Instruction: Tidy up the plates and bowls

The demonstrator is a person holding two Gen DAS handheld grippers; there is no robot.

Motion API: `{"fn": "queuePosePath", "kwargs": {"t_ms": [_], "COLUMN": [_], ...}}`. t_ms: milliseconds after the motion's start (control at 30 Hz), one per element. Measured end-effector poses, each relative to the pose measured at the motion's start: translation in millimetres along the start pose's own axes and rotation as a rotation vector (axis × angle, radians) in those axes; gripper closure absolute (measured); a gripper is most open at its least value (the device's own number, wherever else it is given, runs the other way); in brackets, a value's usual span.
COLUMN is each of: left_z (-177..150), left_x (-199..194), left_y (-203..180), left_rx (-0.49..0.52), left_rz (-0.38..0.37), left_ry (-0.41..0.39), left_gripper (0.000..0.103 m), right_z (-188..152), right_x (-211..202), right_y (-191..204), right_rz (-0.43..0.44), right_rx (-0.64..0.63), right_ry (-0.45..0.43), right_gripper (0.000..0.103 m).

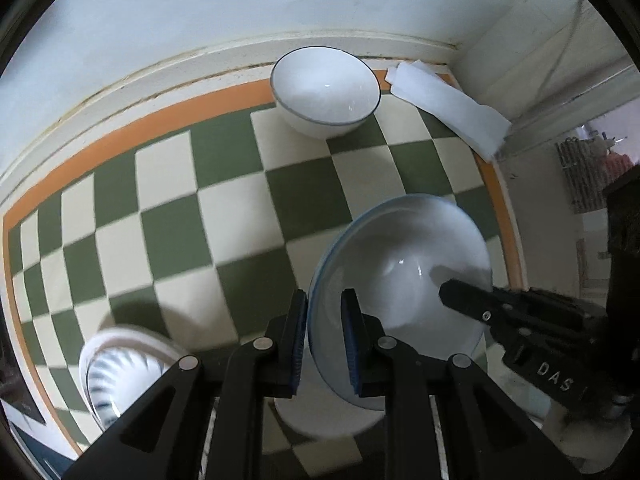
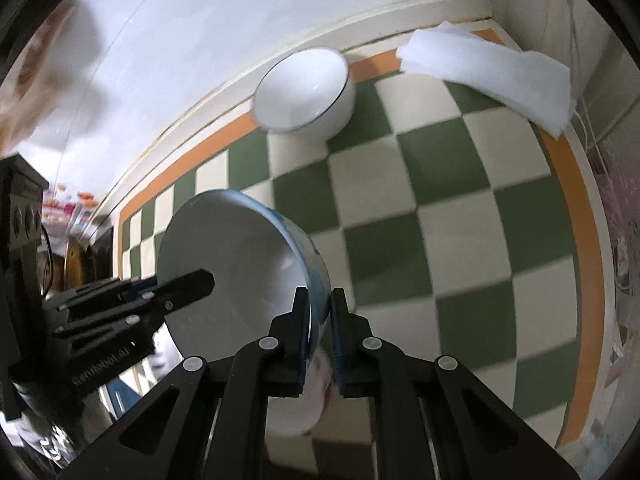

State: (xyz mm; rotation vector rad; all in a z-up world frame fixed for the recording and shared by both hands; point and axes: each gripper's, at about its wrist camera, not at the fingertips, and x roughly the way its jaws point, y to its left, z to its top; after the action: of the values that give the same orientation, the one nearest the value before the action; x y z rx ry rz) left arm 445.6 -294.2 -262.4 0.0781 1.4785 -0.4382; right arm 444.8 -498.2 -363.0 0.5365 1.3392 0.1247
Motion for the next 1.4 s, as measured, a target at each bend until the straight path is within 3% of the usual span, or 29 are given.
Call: {"fn": "queuePosePath", "kwargs": {"t_ms": [267, 633, 1100, 1300, 1400], "left_z": [-43.8, -67.5, -63.4, -47.5, -21.1], "left_x": [15.4, 51.8, 64.8, 29.3, 2.0], "left_y": [11.7, 11.6, 1.5, 5.4, 10.6], "left_rx": [-0.019, 0.009, 0.054, 0.023, -0.027], "left_rz": [0.008, 0.083, 0.144, 0.124, 0.087], "left_ry": [0.067, 0.144, 0.159, 0.111, 0.043], "left_gripper": [0.088, 0.088, 0.088, 0.087, 0.083], "right_z": [-57.7, -79.0, -71.2, -57.2, -33.2], "right_x": [3.3, 38.7, 42.4, 32.0, 7.6], "right_y": [6.6, 1.0, -0.7, -8.7, -16.0], "right_rz": [0.023, -0.017, -0.030, 0.036, 0.126], "right_rx": [0.002, -0.012, -0.007, 0.027, 0.067], "right_ry": [0.065, 0.134, 0.150, 0.167, 0.126], "right_gripper": [0.091, 0.091, 0.091, 0.091, 0.087]}}
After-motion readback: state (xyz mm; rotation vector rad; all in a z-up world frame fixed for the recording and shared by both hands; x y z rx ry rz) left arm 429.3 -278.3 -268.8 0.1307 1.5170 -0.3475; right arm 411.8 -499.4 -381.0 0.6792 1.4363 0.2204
